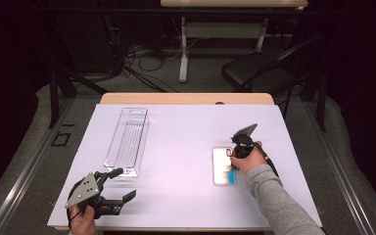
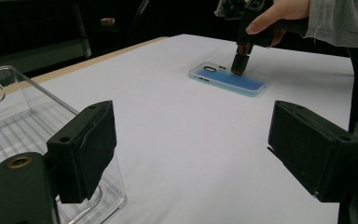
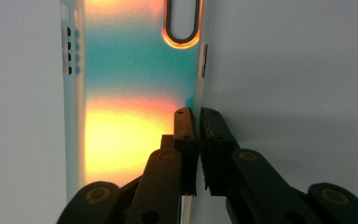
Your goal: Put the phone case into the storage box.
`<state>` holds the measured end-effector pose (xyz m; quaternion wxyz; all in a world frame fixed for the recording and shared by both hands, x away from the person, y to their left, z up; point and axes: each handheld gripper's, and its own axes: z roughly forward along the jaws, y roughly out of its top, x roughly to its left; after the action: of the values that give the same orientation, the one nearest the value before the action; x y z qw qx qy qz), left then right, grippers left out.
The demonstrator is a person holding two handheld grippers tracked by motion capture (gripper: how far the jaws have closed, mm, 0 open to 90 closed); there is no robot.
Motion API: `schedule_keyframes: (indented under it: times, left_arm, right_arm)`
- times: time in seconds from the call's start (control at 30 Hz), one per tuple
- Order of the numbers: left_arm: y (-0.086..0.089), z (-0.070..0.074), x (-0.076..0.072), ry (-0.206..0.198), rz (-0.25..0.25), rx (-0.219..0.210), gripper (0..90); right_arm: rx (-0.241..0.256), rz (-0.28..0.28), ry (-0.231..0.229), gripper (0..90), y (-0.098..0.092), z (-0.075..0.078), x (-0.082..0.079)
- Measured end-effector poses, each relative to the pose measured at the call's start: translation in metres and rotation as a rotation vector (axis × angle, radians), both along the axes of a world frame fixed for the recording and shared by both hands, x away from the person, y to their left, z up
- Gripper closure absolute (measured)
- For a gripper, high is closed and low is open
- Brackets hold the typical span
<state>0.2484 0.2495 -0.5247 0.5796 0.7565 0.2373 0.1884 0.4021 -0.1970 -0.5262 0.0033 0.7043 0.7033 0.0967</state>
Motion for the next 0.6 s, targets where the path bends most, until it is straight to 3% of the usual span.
schedule_keyframes:
  times: [0.03, 0.2, 0.6]
  left_arm:
    - [0.0000, 0.0000, 0.0001, -0.001, 0.001, 0.001, 15.5]
    - [-0.0003, -0.0002, 0.0003, -0.001, -0.002, 0.002, 15.5]
    - [-0.0003, -0.0003, 0.0002, 0.000, -0.002, 0.003, 15.5]
  right_arm:
    - [0.011, -0.024, 0.009, 86.4, 0.0006, 0.0009, 0.0004]
    - [0.037, -0.016, -0.013, 87.4, -0.0031, -0.0010, -0.0015]
    - [0.027, -0.029, -0.004, 88.0, -0.0023, -0.0004, -0.0012]
